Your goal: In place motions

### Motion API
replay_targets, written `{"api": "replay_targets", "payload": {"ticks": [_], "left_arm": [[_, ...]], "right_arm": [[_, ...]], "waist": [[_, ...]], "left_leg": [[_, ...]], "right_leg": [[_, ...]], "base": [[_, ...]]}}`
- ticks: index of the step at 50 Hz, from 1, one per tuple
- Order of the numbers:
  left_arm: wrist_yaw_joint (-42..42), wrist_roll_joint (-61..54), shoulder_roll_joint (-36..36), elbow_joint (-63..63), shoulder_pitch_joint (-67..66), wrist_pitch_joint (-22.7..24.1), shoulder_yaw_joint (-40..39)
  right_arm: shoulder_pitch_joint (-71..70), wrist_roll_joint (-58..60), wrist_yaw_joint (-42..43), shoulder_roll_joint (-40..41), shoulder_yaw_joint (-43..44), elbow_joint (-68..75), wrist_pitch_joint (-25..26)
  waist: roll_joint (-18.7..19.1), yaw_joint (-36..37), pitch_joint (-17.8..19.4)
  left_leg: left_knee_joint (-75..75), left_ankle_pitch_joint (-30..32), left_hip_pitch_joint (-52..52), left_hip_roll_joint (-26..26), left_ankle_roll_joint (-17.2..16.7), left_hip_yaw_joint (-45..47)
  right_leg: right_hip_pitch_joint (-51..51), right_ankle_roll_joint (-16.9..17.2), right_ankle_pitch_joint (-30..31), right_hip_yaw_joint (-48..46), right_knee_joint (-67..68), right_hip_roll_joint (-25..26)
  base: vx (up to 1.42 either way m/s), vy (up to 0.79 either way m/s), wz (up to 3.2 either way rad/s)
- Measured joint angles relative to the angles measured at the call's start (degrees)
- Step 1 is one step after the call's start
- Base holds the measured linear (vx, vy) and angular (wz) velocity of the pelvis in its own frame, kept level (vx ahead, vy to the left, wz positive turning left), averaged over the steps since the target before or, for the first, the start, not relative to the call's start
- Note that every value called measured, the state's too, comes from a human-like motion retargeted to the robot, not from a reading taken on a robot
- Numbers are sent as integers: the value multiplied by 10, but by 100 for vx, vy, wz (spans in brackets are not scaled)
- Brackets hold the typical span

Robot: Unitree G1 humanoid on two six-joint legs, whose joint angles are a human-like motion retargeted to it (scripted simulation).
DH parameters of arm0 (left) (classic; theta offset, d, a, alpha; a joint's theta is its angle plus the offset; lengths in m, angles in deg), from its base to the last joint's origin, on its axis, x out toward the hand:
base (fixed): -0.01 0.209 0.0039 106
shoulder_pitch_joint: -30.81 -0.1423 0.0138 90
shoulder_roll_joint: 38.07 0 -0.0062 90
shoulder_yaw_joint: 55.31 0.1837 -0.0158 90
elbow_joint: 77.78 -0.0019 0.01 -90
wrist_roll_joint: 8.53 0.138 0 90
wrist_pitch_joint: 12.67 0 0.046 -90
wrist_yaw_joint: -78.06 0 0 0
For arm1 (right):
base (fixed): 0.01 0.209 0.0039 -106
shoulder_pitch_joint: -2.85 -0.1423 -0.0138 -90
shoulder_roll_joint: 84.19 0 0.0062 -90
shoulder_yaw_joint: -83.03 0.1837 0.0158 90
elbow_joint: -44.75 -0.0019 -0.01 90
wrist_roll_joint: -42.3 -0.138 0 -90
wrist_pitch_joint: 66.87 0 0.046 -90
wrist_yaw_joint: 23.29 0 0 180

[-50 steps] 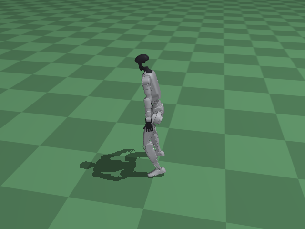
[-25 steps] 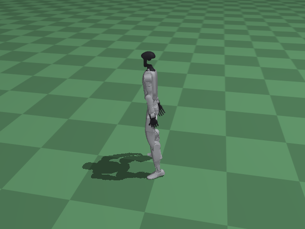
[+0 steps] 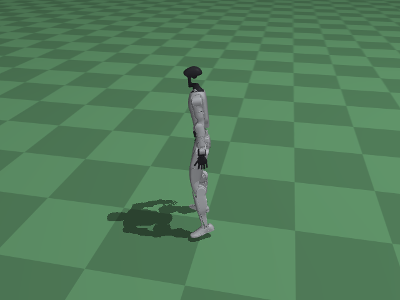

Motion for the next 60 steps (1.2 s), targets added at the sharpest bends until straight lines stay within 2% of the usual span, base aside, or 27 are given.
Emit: {"api": "replay_targets", "payload": {"ticks": [4,10,16,21,28,32,36,39,41,43,47,49,52,60], "left_arm": [[-7,30,2,-28,-12,2,1],[-22,60,-10,-87,-28,-17,0],[-70,68,-10,-92,-37,-54,-17],[-141,68,-13,-74,-17,-87,-26],[-196,70,-18,-67,15,-124,-31],[-183,68,-21,-69,15,-127,-42],[-174,76,-25,-69,7,-126,-35],[-173,81,-24,-74,3,-128,-35],[-174,83,-20,-77,0,-129,-37],[-176,84,-15,-81,-3,-130,-40],[-167,74,2,-91,-3,-125,-43],[-153,61,13,-94,-5,-118,-44],[-138,40,24,-100,-10,-102,-48],[-130,52,21,-124,-6,-100,-31]], "right_arm": [[5,15,19,-8,2,2,-1],[29,-17,28,-8,32,31,4],[63,-52,36,-13,71,64,8],[74,-101,74,-10,90,80,4],[64,-103,68,-5,69,52,-5],[53,-83,74,5,45,39,-10],[58,-65,71,15,33,28,-20],[62,-54,74,17,28,34,-24],[64,-48,83,16,27,46,-24],[65,-48,100,13,28,62,-25],[62,-54,126,8,44,90,-15],[61,-59,130,6,50,91,-11],[52,-66,126,6,47,82,-13],[50,-69,96,20,38,21,-31]], "waist": [[-4,-8,-3],[-1,-13,-21],[26,-25,-46],[28,-22,-28],[43,-33,11],[50,-38,3],[46,-44,-12],[39,-56,-23],[33,-64,-32],[25,-61,-42],[10,-15,-65],[14,-1,-70],[21,-4,-72],[36,-44,-73]], "left_leg": [[38,-44,1,-26,23,-53],[23,-47,41,-62,48,-107],[-58,-86,80,-71,65,-70],[-106,-65,116,-92,64,-52],[-119,-52,127,-99,69,-44],[-123,-47,112,-90,72,-21],[-120,-44,98,-90,77,-18],[-118,-40,91,-100,80,-32],[-117,-39,87,-110,81,-41],[-117,-38,88,-123,83,-43],[-119,-42,90,-146,89,-24],[-118,-43,89,-144,88,-23],[-118,-45,90,-139,87,-21],[-115,-46,86,-125,80,-34]], "right_leg": [[-4,2,6,-2,-1,-12],[-5,11,14,7,0,-19],[-10,19,23,4,11,-16],[-21,15,48,4,41,-36],[-59,-10,121,8,91,-45],[-88,-11,37,11,153,-24],[-85,5,-13,85,171,34],[-64,10,-9,132,149,71],[-42,-1,-14,132,119,81],[-18,-24,-17,74,76,73],[0,-6,11,77,19,64],[-2,6,17,83,16,61],[-7,-10,14,82,20,66],[5,-13,-2,52,22,74]], "base": [[-8,10,12],[2,20,-8],[3,40,1],[-8,34,-14],[-16,31,-38],[-16,17,-61],[-3,2,-12],[0,1,36],[1,0,45],[6,2,15],[3,2,-45],[-1,1,-33],[-2,-9,-5],[-1,-11,36]]}}
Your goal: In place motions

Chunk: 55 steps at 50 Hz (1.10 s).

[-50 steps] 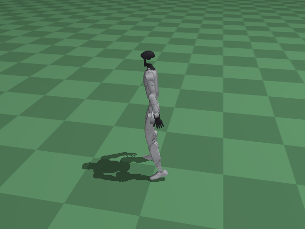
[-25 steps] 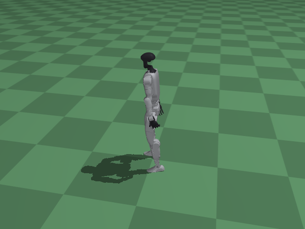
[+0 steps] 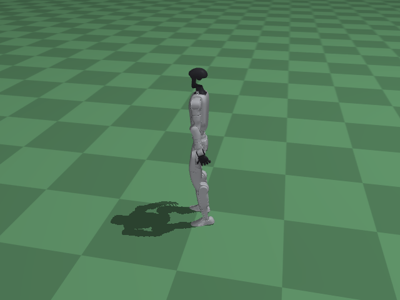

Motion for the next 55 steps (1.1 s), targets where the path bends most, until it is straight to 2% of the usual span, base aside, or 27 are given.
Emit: {"api": "replay_targets", "payload": {"ticks": [7,15,21,25,29,32,38,45,55], "left_arm": [[4,6,-1,26,1,5,5],[-5,-13,6,44,9,11,10],[-6,11,-2,53,18,30,31],[-3,17,-9,43,27,33,45],[0,-5,-5,35,25,37,37],[-11,-18,2,28,15,38,22],[-25,-14,7,18,1,42,13],[3,53,-14,32,1,44,51],[-21,95,-23,24,25,23,74]], "right_arm": [[1,24,-1,3,-17,19,7],[0,27,13,-2,-14,37,9],[-5,3,7,-10,-4,57,20],[-1,2,-1,-14,8,62,27],[4,9,2,-20,10,61,28],[3,20,0,-23,9,60,33],[9,11,-5,-21,22,36,26],[9,-4,-18,-17,19,49,27],[10,60,-57,-6,0,41,32]], "waist": [[-6,8,-10],[-10,-4,9],[-25,-3,28],[-31,-20,32],[-32,-13,28],[-23,-3,22],[6,-20,1],[1,-2,-9],[-3,-2,-14]], "left_leg": [[2,-4,-4,5,-8,0],[31,-12,-14,16,-15,-8],[105,2,-50,21,-37,-11],[149,8,-77,13,-58,-66],[131,-28,-72,15,-27,-45],[83,-12,-49,22,-17,-2],[24,-7,-24,26,-22,24],[6,-5,-8,12,-9,27],[-8,-1,-4,5,-5,31]], "right_leg": [[6,-7,-2,-3,-16,7],[19,-13,-7,-14,-23,9],[26,-11,-14,-16,-27,-6],[30,-10,-19,-45,-29,-18],[30,-9,-19,-45,-29,-25],[29,-11,-19,-26,-28,-16],[19,-8,-19,-23,-22,-4],[15,-5,-14,-8,-16,-9],[9,1,-9,-5,-12,-13]], "base": [[2,-13,11],[-3,-12,25],[-7,-8,25],[-5,-2,71],[2,4,-6],[6,12,-63],[7,12,-14],[5,10,-28],[1,4,-5]]}}
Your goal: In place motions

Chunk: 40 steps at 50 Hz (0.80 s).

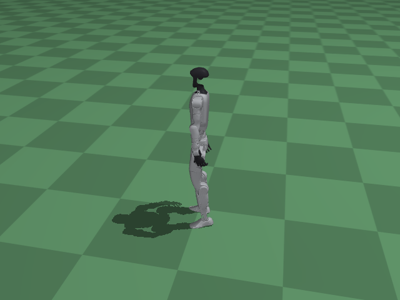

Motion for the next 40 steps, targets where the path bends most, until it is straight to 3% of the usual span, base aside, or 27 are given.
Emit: {"api": "replay_targets", "payload": {"ticks": [8,22,31,40], "left_arm": [[3,82,0,38,13,-33,48],[23,124,-6,78,16,-3,80],[-27,47,1,33,23,-5,11],[-7,-46,7,44,28,-1,-29]], "right_arm": [[2,16,-15,3,-1,5,5],[3,30,-40,-5,7,-3,14],[-7,51,-30,-8,9,-15,-17],[18,-4,-5,-26,36,25,-29]], "waist": [[-15,11,13],[-26,29,16],[-15,15,30],[-16,9,49]], "left_leg": [[1,4,10,-8,6,3],[-3,9,11,-22,15,-3],[-6,7,5,-11,13,7],[-7,1,15,-6,12,16]], "right_leg": [[14,5,3,-3,-4,-9],[9,12,10,-1,2,-22],[-17,13,23,7,18,-19],[-21,10,25,26,24,-14]], "base": [[0,7,0],[1,7,0],[-3,1,-18],[0,-5,-19]]}}
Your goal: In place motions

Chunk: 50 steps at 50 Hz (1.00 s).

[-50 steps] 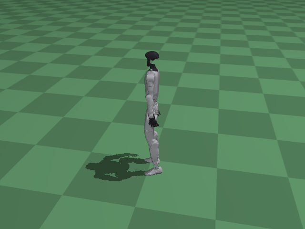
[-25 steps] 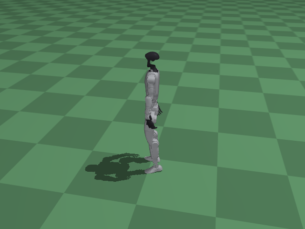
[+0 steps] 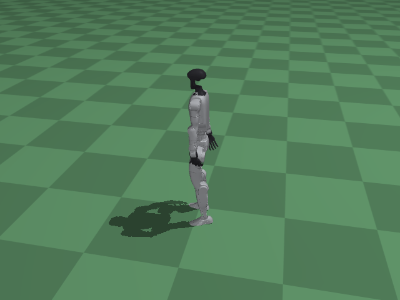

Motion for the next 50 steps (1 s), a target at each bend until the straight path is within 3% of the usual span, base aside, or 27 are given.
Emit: {"api": "replay_targets", "payload": {"ticks": [12,18,25,28,31,37,40,45,50], "left_arm": [[-15,-4,15,31,-19,-28,5],[36,-10,12,23,-63,-28,-8],[47,3,-8,-3,-120,-58,-47],[37,15,-22,-13,-142,-55,-52],[36,37,-36,-32,-160,-51,-50],[-6,92,-39,-78,-184,-86,-52],[22,67,-27,-78,-203,-64,-56],[102,22,-17,-78,-206,-34,-71],[70,18,-25,-76,-186,-36,-71]], "right_arm": [[25,-47,1,-4,26,24,18],[4,-49,3,4,0,35,25],[-56,-91,-25,44,-49,18,46],[-99,-121,-51,67,-68,-1,49],[-139,-152,-68,93,-72,-28,41],[-201,-167,-97,117,-68,-85,28],[-216,-163,-98,118,-84,-110,20],[-212,-137,-87,117,-102,-122,3],[-189,-123,-76,113,-104,-77,8]], "waist": [[9,-5,-7],[14,-6,-14],[0,4,3],[-20,13,22],[-36,36,32],[-56,109,34],[-63,123,22],[-62,121,5],[-54,94,-7]], "left_leg": [[13,-16,0,10,-2,-13],[31,-30,-2,19,-3,-16],[145,-36,-35,31,36,-13],[300,22,-113,52,53,-19],[449,91,-215,46,93,-52],[657,9,-357,60,112,-23],[702,-15,-406,49,109,-25],[678,-30,-398,46,105,-29],[533,-15,-298,7,81,-74]], "right_leg": [[16,-11,-20,-13,-8,10],[31,-19,-32,-22,-16,16],[49,-29,-46,-17,-8,0],[55,-27,-48,-14,-2,-21],[54,-30,-46,-8,-5,-31],[47,-53,-37,5,-19,-35],[32,-58,-37,15,-16,-40],[27,-58,-41,8,-13,-43],[43,-52,-46,-22,-14,-39]], "base": [[4,-12,7],[4,-13,24],[-3,-18,5],[-12,-19,-3],[-13,-21,-13],[-6,-8,-37],[2,0,-9],[6,1,17],[10,1,41]]}}
